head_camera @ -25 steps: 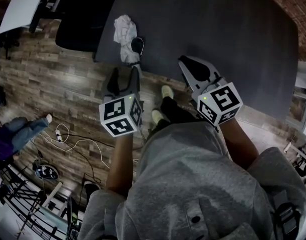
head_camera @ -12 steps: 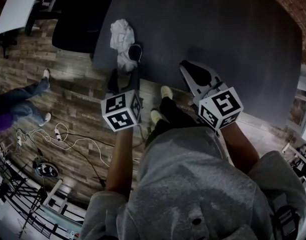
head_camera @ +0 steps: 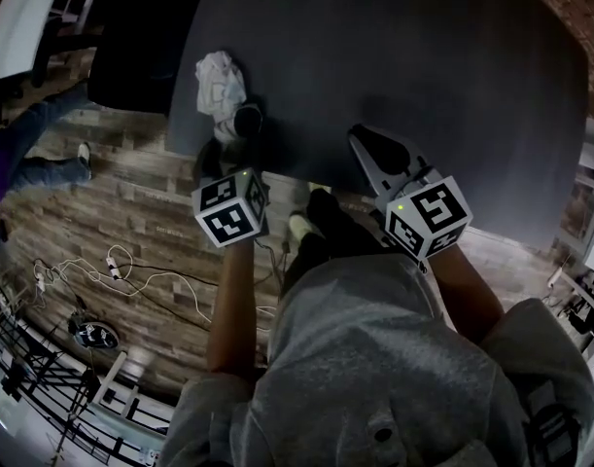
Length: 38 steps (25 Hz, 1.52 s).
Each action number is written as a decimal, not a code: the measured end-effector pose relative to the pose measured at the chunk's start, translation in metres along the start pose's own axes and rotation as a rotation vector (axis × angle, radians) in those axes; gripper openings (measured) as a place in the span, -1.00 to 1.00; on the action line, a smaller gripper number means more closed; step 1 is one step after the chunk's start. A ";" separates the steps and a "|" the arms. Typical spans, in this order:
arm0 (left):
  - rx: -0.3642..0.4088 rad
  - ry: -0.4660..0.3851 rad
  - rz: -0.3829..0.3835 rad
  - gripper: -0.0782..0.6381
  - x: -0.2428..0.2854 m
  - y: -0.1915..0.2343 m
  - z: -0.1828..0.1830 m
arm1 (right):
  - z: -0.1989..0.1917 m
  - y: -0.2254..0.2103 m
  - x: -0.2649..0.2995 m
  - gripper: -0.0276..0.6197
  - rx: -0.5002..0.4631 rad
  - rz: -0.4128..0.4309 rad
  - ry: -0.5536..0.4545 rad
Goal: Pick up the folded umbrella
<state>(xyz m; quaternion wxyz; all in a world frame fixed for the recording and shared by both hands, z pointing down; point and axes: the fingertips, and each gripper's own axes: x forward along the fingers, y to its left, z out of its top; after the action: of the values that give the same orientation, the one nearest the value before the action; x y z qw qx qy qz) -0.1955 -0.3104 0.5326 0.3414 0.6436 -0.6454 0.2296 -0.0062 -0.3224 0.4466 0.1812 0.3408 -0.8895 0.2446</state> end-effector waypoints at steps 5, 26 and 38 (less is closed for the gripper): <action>0.008 0.037 0.040 0.11 0.023 0.007 -0.005 | -0.008 -0.015 0.006 -0.79 0.026 -0.011 0.019; 0.013 0.107 0.060 0.13 0.056 0.017 -0.006 | -0.003 -0.033 0.024 -0.79 0.066 -0.048 0.037; -0.126 0.083 -0.022 0.00 0.041 0.016 -0.008 | 0.007 -0.014 0.008 -0.79 0.033 -0.062 0.009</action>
<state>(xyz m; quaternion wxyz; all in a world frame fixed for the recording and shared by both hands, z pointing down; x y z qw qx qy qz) -0.2074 -0.3310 0.5700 0.4102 0.6178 -0.6368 0.2110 -0.0028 -0.3396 0.4493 0.1869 0.3700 -0.8735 0.2552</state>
